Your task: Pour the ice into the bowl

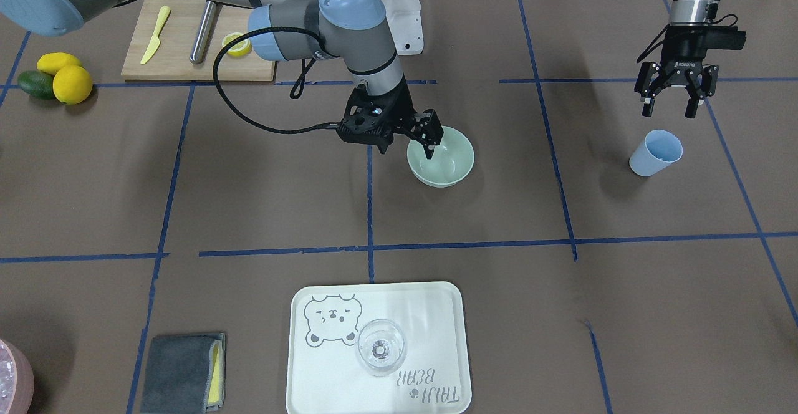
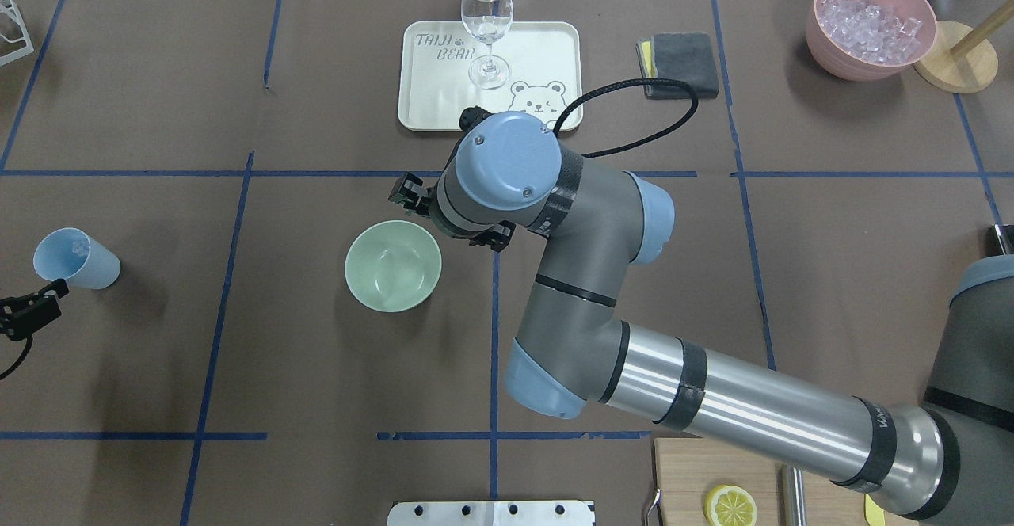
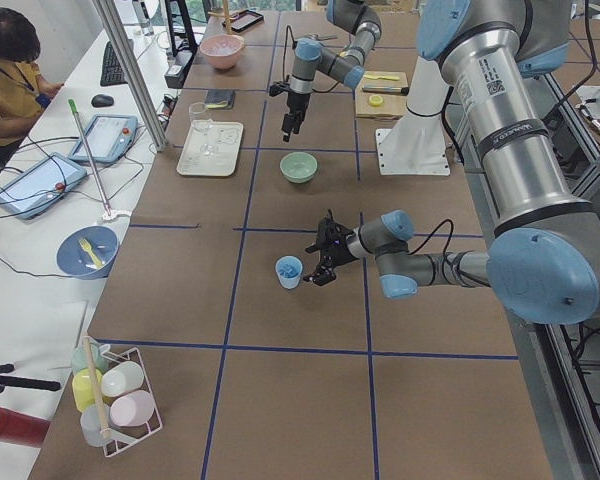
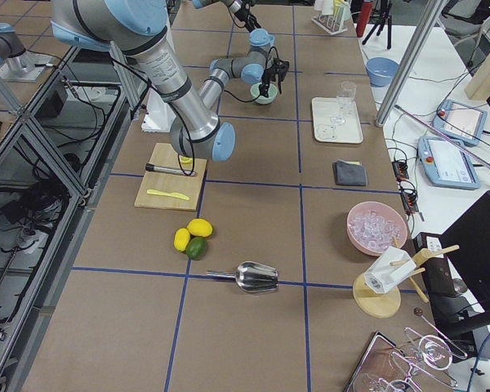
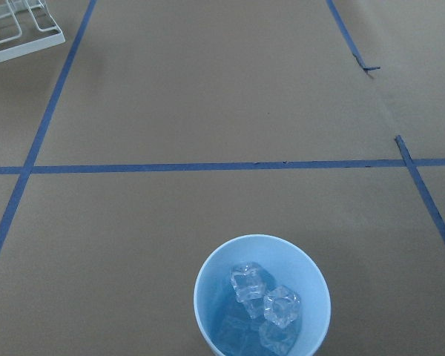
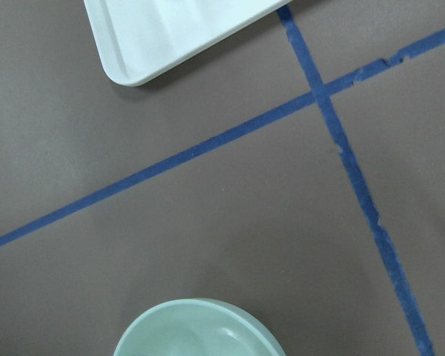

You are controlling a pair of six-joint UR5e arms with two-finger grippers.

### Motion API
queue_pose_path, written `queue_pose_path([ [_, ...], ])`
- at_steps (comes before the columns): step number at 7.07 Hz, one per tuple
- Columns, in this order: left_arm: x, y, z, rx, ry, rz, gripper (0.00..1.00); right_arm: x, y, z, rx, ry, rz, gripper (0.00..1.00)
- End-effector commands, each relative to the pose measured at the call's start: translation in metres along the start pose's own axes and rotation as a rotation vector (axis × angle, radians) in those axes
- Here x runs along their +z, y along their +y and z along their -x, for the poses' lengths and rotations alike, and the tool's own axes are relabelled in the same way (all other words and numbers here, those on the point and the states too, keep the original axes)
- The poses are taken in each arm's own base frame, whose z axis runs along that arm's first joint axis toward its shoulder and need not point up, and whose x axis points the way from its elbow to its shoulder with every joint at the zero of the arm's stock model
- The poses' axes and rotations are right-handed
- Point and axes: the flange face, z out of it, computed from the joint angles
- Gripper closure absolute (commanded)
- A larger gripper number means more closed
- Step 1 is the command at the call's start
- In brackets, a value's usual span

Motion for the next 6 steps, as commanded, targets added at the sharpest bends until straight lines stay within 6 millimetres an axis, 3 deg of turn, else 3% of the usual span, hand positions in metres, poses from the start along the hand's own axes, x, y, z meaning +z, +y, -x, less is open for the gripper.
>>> queue_pose_path([
  [1,0.016,0.027,0.005,0.024,-0.048,-0.146,0.0,-0.013,-0.01,-0.018,-0.003,-0.014,-0.011,0.0],
  [3,0.048,0.042,-0.022,0.012,-0.045,-0.219,0.0,-0.023,-0.011,-0.034,-0.007,-0.022,-0.011,0.0],
  [5,0.056,0.049,-0.014,0.049,-0.07,-0.235,0.0,-0.035,-0.013,-0.044,-0.006,-0.036,-0.014,0.0],
  [6,0.075,0.062,-0.015,0.063,-0.092,-0.273,0.0,-0.038,-0.012,-0.047,-0.008,-0.041,-0.012,0.0],
])
